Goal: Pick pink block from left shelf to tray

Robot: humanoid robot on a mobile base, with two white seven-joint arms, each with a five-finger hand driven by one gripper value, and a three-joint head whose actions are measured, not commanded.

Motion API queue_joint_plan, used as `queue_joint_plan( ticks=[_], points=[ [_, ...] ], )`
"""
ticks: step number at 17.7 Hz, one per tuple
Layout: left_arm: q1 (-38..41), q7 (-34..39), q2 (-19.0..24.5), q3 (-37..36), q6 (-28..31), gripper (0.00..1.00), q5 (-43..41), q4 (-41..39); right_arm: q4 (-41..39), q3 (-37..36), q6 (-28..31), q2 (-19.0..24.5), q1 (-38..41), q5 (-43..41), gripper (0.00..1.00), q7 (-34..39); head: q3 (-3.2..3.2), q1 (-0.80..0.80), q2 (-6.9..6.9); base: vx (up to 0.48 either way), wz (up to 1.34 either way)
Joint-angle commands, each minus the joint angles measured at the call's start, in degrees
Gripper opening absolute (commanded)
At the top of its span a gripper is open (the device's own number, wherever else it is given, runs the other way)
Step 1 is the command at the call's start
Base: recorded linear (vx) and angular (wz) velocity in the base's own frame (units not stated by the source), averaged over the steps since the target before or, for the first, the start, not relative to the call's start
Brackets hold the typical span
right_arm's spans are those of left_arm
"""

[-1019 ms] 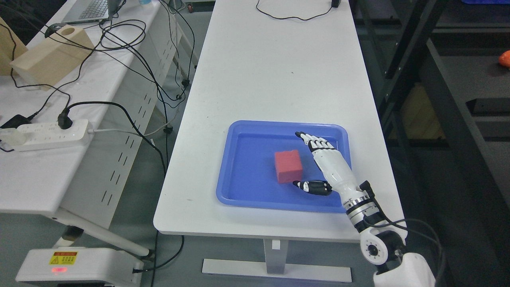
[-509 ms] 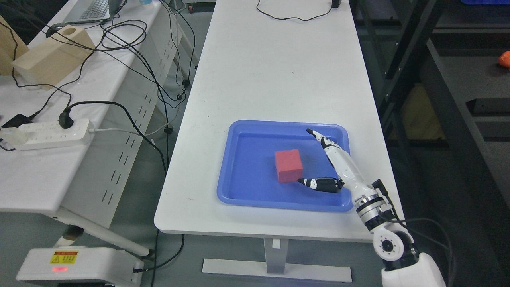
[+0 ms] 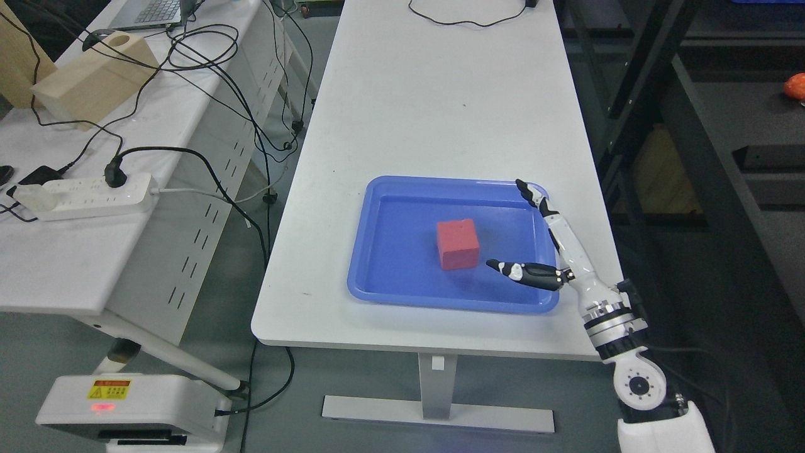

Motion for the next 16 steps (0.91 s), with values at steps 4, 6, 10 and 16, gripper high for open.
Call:
queue_joint_plan(
  ticks=[4, 6, 10, 16],
  points=[
    [-1.67, 0.05, 1.00, 0.00, -0.02, 1.00, 0.00, -1.00, -0.13, -3.16, 6.49, -1.00, -0.35, -16.57, 0.99, -0.66, 0.00, 0.00, 0.01, -0.120, -0.01],
    [-1.67, 0.05, 1.00, 0.00, -0.02, 1.00, 0.00, -1.00, -0.05, -4.13, 6.77, -1.00, -0.27, -16.92, 0.99, -3.80, 0.00, 0.00, 0.01, -0.137, -0.03],
    [-1.76, 0.05, 1.00, 0.00, -0.02, 1.00, 0.00, -1.00, 0.04, -4.48, 6.59, -1.00, 0.08, -22.97, 1.00, -11.30, 0.00, 0.00, 0.01, -0.152, -0.07],
    [-1.67, 0.05, 1.00, 0.00, -0.02, 1.00, 0.00, -1.00, 0.04, -4.22, 6.68, -1.00, 1.32, -23.43, 1.00, -6.84, 0.00, 0.00, 0.01, -0.136, 0.00]
  ],
)
